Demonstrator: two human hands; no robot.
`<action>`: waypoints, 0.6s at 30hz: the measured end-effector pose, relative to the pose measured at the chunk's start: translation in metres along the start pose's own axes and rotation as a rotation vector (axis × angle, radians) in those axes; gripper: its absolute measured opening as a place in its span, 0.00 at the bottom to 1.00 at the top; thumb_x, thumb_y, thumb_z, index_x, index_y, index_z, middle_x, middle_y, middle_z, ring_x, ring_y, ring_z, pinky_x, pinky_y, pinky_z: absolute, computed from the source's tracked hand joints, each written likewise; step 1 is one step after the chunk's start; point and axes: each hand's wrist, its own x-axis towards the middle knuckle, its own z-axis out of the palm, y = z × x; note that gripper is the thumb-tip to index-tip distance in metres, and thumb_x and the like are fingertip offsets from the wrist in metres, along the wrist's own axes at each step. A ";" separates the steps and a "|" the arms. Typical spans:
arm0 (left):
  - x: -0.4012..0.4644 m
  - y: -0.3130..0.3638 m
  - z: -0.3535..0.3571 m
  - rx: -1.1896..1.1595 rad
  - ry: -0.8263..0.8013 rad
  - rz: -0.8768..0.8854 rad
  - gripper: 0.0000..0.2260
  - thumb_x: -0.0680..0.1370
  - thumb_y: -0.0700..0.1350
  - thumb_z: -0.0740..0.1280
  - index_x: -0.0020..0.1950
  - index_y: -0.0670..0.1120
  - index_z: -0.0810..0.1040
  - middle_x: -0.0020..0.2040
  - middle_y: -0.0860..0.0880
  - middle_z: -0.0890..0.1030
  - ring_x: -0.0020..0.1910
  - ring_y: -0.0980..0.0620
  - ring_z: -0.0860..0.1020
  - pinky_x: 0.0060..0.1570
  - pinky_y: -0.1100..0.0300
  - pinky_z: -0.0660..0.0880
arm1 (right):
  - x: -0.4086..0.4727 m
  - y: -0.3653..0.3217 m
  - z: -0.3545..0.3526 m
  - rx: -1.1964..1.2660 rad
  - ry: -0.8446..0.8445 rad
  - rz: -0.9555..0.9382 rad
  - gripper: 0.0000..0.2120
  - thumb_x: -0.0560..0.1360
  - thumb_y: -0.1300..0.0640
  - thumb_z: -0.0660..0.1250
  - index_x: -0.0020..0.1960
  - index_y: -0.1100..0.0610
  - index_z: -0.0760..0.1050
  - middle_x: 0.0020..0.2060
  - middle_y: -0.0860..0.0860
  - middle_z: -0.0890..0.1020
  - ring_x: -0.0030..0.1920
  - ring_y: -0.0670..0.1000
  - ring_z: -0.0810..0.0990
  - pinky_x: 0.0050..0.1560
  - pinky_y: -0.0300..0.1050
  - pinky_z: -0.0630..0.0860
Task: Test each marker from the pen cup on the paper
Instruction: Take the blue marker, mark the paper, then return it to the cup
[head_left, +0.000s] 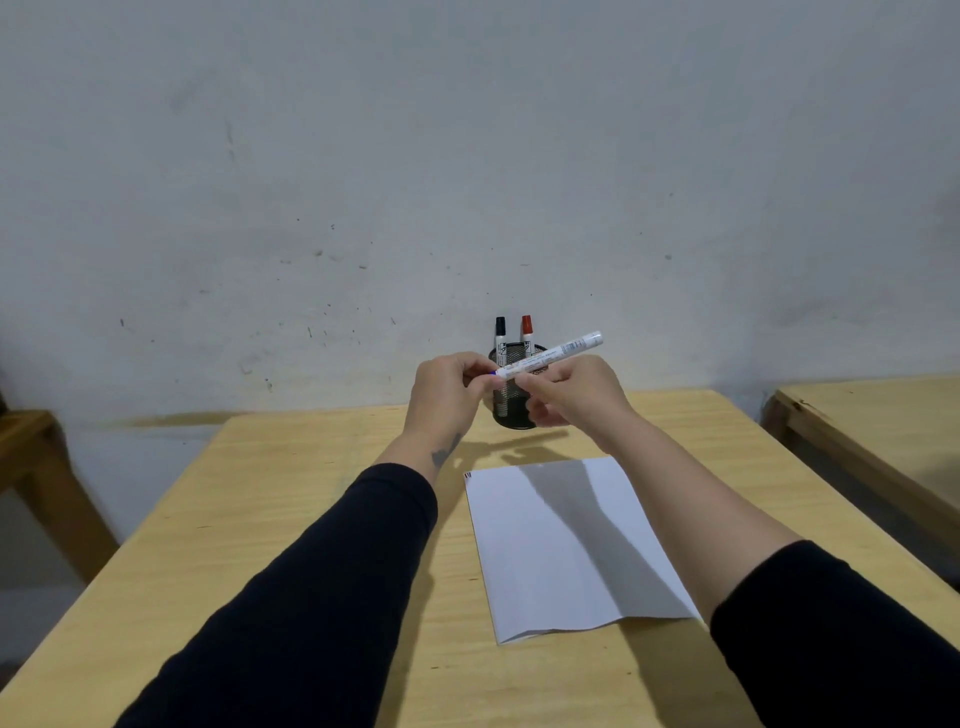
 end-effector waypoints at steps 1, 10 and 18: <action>0.004 0.000 -0.002 0.011 0.005 -0.004 0.02 0.73 0.40 0.72 0.43 0.46 0.83 0.38 0.50 0.82 0.39 0.54 0.79 0.45 0.62 0.74 | 0.002 -0.002 -0.001 -0.249 0.105 -0.108 0.07 0.72 0.57 0.71 0.40 0.61 0.81 0.38 0.58 0.84 0.37 0.55 0.81 0.45 0.50 0.82; 0.026 0.008 0.005 0.100 -0.001 0.103 0.11 0.75 0.42 0.71 0.56 0.45 0.82 0.51 0.47 0.84 0.52 0.50 0.81 0.55 0.56 0.76 | 0.039 0.006 0.002 -0.884 0.330 -0.661 0.09 0.75 0.59 0.64 0.49 0.55 0.82 0.44 0.52 0.84 0.47 0.58 0.75 0.40 0.47 0.65; 0.049 -0.020 0.038 0.224 -0.062 0.004 0.31 0.74 0.48 0.71 0.74 0.43 0.63 0.71 0.45 0.71 0.70 0.48 0.68 0.67 0.56 0.64 | 0.094 -0.029 -0.005 -0.233 0.426 -0.349 0.10 0.74 0.50 0.67 0.49 0.55 0.80 0.39 0.49 0.82 0.39 0.51 0.81 0.42 0.46 0.78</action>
